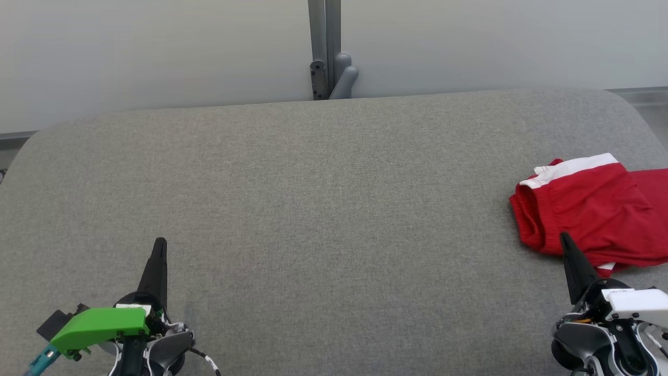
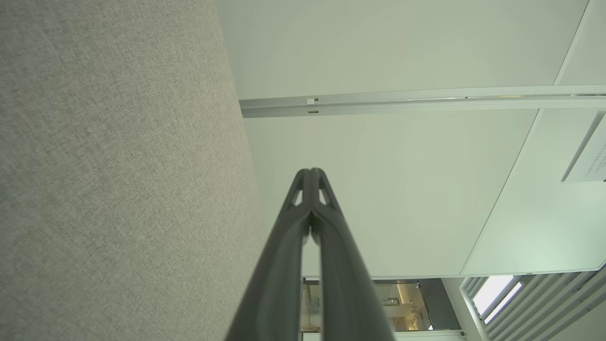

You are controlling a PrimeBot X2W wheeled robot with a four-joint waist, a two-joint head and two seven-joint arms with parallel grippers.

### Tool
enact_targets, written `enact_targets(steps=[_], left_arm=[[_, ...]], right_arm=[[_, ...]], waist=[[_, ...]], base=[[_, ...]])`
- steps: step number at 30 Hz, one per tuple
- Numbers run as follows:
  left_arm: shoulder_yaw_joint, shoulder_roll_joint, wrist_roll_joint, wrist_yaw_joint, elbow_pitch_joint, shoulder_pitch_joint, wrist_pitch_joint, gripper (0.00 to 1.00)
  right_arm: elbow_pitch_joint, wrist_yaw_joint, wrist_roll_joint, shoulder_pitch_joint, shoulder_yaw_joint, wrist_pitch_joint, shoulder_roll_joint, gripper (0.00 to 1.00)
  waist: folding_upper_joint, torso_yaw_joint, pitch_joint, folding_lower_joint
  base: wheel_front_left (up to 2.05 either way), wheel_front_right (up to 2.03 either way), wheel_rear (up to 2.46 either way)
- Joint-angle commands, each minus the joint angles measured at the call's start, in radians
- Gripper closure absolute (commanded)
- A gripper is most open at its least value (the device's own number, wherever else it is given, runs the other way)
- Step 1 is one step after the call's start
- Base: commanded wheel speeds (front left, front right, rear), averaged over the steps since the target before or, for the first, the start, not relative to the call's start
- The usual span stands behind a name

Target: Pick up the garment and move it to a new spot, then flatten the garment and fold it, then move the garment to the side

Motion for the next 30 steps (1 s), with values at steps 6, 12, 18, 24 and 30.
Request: enact_targets(steps=[6, 12, 18, 24, 30], left_arm=[[0.002, 0.005, -0.005, -0.005, -0.003, -0.013, 0.004, 1.00], [0.002, 0.005, -0.005, -0.005, -0.003, -0.013, 0.004, 1.00], [0.002, 0.005, -0.005, -0.005, -0.003, -0.013, 0.004, 1.00], [0.002, 0.005, -0.005, -0.005, -0.003, -0.013, 0.004, 1.00], [0.002, 0.005, -0.005, -0.005, -0.003, -0.013, 0.004, 1.00]], right_arm=[[0.001, 0.000, 0.006, -0.008, -0.002, 0.002, -0.004, 1.00], [0.001, 0.000, 0.006, -0.008, -0.002, 0.002, -0.004, 1.00], [0.001, 0.000, 0.006, -0.008, -0.002, 0.002, -0.004, 1.00], [0.001, 0.000, 0.006, -0.008, -0.002, 0.002, -0.004, 1.00], [0.001, 0.000, 0.006, -0.008, -0.002, 0.002, -0.004, 1.00]], waist=[[0.0000, 0.000, 0.000, 0.0000], [0.0000, 0.000, 0.000, 0.0000], [0.0000, 0.000, 0.000, 0.0000], [0.0000, 0.000, 0.000, 0.0000], [0.0000, 0.000, 0.000, 0.0000]], base=[[0.00, 0.00, 0.00], [0.00, 0.00, 0.00], [0.00, 0.00, 0.00], [0.00, 0.00, 0.00], [0.00, 0.00, 0.00]])
